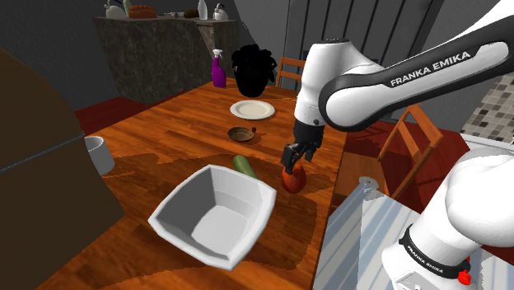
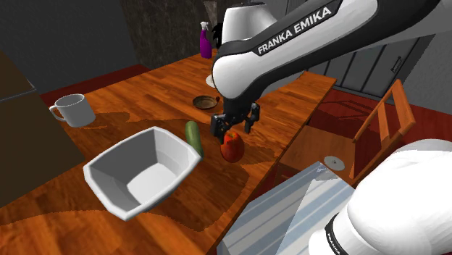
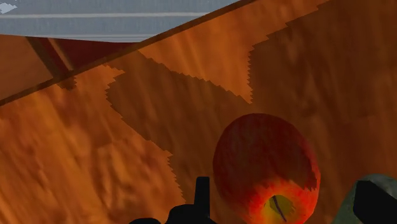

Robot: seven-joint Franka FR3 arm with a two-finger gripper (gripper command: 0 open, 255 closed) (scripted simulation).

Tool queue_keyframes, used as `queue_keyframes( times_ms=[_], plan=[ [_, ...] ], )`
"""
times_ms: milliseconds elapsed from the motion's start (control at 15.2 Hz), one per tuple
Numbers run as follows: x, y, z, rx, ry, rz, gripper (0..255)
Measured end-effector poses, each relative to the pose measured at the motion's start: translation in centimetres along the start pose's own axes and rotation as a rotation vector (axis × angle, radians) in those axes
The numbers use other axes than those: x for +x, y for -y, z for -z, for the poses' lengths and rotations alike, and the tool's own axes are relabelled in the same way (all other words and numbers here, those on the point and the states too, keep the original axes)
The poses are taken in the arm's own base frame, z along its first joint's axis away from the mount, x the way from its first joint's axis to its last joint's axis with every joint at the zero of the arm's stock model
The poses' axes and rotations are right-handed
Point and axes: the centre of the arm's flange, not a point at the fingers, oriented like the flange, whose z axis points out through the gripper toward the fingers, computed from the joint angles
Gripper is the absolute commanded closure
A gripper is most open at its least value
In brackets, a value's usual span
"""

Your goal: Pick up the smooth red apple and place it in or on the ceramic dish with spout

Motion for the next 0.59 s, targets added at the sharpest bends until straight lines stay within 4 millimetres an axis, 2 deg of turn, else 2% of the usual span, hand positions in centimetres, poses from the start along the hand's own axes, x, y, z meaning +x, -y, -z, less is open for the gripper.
queue_keyframes(
  times_ms=[264,594],
  plan=[
    [0.0,0.1,-1.5,0.000,-0.001,0.000,0],
    [0.0,0.1,-1.7,0.000,-0.001,0.000,0]
  ],
)
